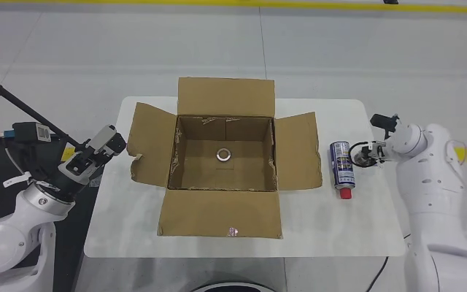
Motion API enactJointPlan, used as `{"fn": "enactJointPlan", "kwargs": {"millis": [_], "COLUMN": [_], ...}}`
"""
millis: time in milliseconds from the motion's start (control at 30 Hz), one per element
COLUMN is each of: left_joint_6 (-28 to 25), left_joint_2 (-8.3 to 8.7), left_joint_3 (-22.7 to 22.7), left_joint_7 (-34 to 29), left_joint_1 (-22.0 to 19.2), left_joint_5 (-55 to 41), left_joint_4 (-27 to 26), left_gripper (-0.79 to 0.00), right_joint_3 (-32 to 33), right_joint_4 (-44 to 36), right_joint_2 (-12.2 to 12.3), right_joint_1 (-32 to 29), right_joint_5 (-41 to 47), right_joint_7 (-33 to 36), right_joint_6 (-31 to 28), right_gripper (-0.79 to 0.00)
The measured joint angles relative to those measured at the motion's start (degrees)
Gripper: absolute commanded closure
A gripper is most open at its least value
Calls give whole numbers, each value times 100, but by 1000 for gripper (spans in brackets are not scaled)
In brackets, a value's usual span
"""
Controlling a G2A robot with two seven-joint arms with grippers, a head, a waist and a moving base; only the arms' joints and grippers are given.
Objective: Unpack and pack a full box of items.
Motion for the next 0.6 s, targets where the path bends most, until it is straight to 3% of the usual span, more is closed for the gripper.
{"fn": "enactJointPlan", "kwargs": {"millis": [467, 600], "left_joint_6": [0, 0], "left_joint_2": [0, 0], "left_joint_3": [0, 0], "left_joint_7": [0, 0], "left_joint_1": [0, 0], "left_joint_5": [0, 0], "left_joint_4": [0, 0], "left_gripper": [-785, -785], "right_joint_3": [-197, -246], "right_joint_4": [119, 172], "right_joint_2": [5, 6], "right_joint_1": [38, 59], "right_joint_5": [17, 35], "right_joint_7": [5, -24], "right_joint_6": [100, 113], "right_gripper": [-277, -160]}}
